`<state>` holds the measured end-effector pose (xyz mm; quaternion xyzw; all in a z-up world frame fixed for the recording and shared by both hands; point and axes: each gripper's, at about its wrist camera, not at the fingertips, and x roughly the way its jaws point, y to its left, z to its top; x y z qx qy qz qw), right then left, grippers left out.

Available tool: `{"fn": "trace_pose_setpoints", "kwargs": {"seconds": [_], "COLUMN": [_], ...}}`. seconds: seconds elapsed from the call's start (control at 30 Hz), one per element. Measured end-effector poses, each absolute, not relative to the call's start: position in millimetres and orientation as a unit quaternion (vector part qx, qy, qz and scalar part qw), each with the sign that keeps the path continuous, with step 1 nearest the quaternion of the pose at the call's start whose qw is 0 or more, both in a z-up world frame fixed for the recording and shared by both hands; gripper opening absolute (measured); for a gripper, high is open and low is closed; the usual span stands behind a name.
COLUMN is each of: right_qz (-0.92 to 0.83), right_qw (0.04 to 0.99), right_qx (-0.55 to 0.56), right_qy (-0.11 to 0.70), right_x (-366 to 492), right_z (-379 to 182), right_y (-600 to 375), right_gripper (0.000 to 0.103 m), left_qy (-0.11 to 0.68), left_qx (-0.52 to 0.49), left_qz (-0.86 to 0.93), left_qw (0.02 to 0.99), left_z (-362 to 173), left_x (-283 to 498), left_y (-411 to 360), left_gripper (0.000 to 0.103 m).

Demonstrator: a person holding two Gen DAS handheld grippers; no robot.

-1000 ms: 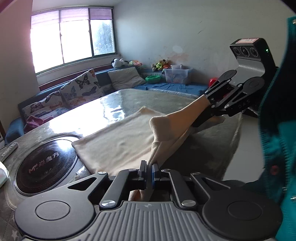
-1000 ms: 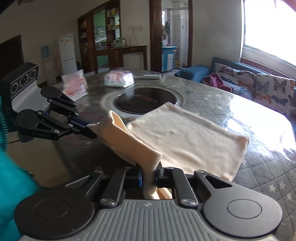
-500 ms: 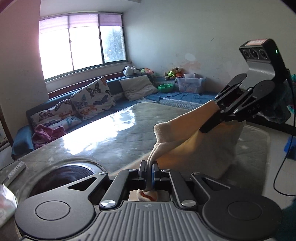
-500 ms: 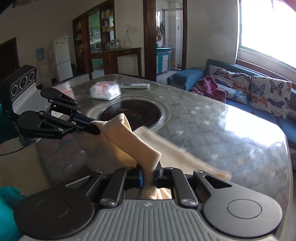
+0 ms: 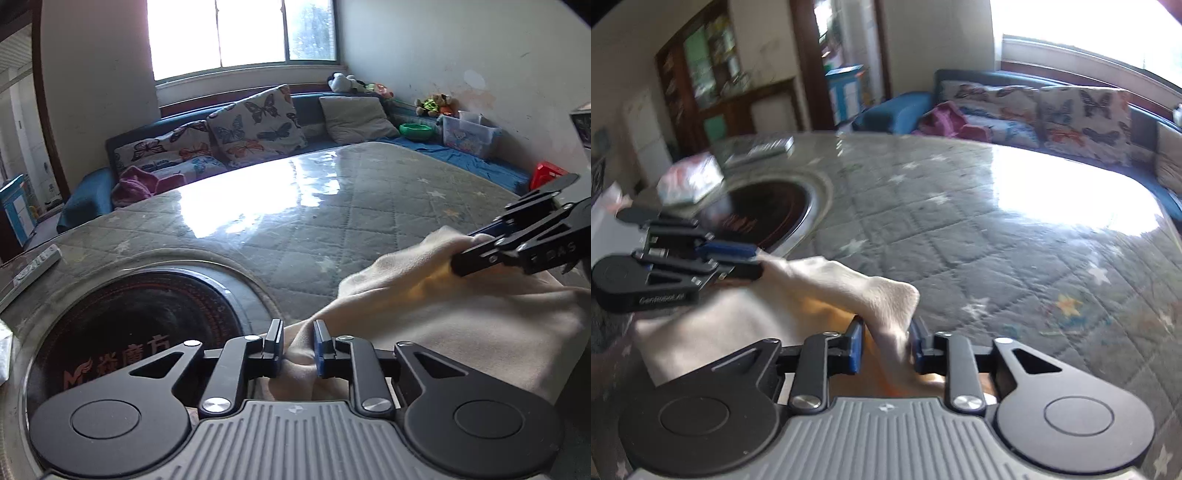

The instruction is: Fold clothes

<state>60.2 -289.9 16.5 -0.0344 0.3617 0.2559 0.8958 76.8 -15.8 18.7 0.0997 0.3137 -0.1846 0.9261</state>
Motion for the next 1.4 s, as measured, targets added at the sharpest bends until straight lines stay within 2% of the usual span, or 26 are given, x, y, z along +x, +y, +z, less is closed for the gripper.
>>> {"fn": "trace_pose_setpoints", "kwargs": {"seconds": [0.3, 0.47, 0.87, 0.97, 1.2, 1.4], "right_qz": [0.245, 0.254, 0.243, 0.244, 0.24, 0.253], "right_qw": [0.911, 0.906, 0.906, 0.906, 0.904, 0.909], "right_qx": [-0.018, -0.015, -0.052, -0.057, -0.057, -0.059], "right_qy": [0.33, 0.338, 0.344, 0.34, 0.35, 0.325], "right_x": [44.4, 51.6, 51.5, 47.9, 48.0, 28.4], "right_z": [28.0, 19.5, 10.4, 14.6, 14.0, 30.4], "right_y": [-302.4, -289.4, -275.3, -272.4, -270.4, -276.8], "right_gripper": [0.028, 0.028, 0.027, 0.028, 0.028, 0.029], "left_qy": [0.302, 0.324, 0.342, 0.344, 0.34, 0.32], "left_qx": [0.027, 0.022, -0.006, -0.012, -0.01, -0.022], "left_qz": [-0.195, -0.206, -0.177, -0.175, -0.16, -0.153], "left_qw": [0.933, 0.923, 0.923, 0.922, 0.927, 0.935], "left_z": [46.4, 37.8, 20.5, 21.7, 25.1, 38.3], "left_x": [64.3, 71.0, 77.9, 76.4, 71.0, 49.5], "left_y": [-24.5, -52.0, -52.7, -51.8, -50.0, -42.5], "left_gripper": [0.02, 0.019, 0.019, 0.025, 0.028, 0.029]}}
